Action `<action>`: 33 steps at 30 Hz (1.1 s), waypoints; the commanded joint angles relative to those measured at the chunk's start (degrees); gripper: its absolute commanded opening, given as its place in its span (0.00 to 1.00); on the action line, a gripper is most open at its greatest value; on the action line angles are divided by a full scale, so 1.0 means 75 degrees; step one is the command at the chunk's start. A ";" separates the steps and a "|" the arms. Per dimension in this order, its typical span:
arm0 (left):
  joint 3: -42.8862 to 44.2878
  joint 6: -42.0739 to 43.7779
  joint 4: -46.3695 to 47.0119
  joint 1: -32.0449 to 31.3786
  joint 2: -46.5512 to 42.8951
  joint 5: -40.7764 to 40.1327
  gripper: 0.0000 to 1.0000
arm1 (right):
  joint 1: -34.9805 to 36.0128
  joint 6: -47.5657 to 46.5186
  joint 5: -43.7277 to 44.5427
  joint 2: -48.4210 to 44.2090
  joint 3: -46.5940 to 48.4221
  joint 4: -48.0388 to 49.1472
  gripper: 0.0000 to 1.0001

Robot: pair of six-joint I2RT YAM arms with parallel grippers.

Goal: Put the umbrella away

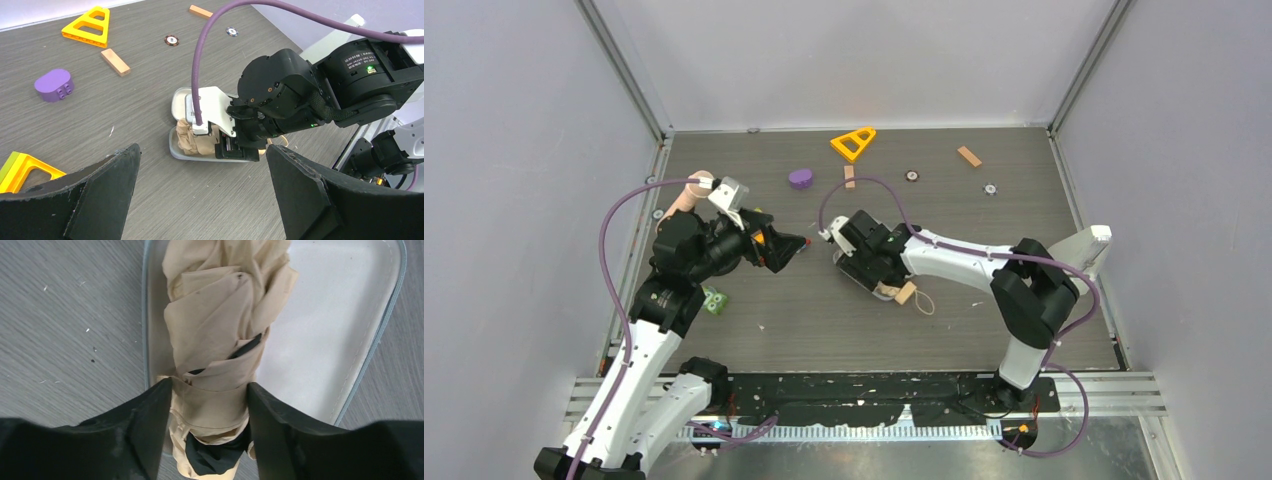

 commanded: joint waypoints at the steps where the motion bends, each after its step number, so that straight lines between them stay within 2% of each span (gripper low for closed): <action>1: -0.0017 -0.0097 0.0120 0.0033 0.0007 -0.0007 1.00 | 0.0047 0.0393 -0.0725 -0.0221 -0.0243 -0.0483 0.65; 6: -0.0015 -0.0097 0.0120 0.0033 -0.0012 -0.0013 1.00 | 0.0049 0.0285 -0.0490 -0.0181 -0.0316 -0.0556 0.72; 13: -0.0013 -0.0084 0.0097 0.0039 -0.0028 -0.0042 1.00 | 0.0042 0.0104 -0.0464 0.0443 -0.0427 -0.0325 0.71; 17: -0.0016 -0.0096 0.0096 0.0036 -0.0028 -0.0042 1.00 | 0.0051 0.0100 -0.0382 0.0734 -0.0393 -0.0245 0.58; 21: -0.0004 -0.0062 0.0073 0.0042 -0.0037 -0.0085 1.00 | 0.0051 0.0124 -0.0379 0.0644 -0.0342 -0.0303 0.39; 23: 0.0000 -0.0047 0.0072 0.0045 -0.0040 -0.0111 0.99 | 0.0048 0.0191 -0.0353 0.0472 -0.0292 -0.0349 0.33; 27: -0.0003 -0.0053 0.0076 0.0049 -0.0036 -0.0124 0.99 | 0.0051 0.0411 -0.0258 0.0077 -0.0022 -0.0588 0.24; 33: -0.0016 -0.0073 0.0073 0.0068 -0.0013 -0.0125 1.00 | 0.0051 0.0714 -0.0287 -0.0525 0.0584 -0.1040 0.22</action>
